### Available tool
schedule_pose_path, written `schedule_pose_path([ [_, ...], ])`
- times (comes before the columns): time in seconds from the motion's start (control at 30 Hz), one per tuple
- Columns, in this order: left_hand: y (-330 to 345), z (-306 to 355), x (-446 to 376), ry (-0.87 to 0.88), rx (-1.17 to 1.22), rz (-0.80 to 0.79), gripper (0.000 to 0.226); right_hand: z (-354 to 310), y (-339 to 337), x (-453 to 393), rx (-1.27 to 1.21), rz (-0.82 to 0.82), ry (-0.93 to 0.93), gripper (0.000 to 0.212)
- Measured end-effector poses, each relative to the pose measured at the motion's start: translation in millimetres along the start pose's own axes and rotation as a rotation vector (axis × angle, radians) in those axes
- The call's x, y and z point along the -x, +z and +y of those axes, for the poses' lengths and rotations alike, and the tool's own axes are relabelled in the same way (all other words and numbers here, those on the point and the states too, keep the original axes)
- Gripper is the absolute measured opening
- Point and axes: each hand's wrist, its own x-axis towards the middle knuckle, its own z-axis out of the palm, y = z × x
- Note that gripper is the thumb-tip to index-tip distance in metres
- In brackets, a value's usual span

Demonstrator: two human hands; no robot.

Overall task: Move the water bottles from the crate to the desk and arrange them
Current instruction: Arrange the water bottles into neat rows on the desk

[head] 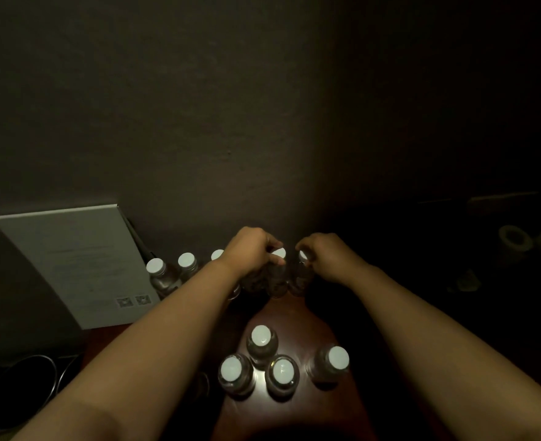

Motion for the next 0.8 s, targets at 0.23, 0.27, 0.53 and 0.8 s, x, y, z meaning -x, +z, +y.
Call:
schedule_pose_path([
  [0.23,-0.8,0.2,0.1,0.006,-0.001,-0.001,0.051,0.1,0.9,-0.3,-0.008,0.024,0.001,0.039],
  [0.27,-1.0,0.1,0.1,0.005,-0.001,0.002,0.051,-0.2,1.0,-0.7,-0.012,0.028,0.003,0.039],
  [0.53,-2.5,0.5,1.2,0.015,-0.003,-0.016,0.052,1.0,4.4,-2.2,-0.035,0.016,0.046,0.043],
  [0.8,3.2,1.1,4.5,0.032,-0.036,0.013,0.047,0.6,5.2,6.4,-0.06,-0.015,0.061,0.061],
])
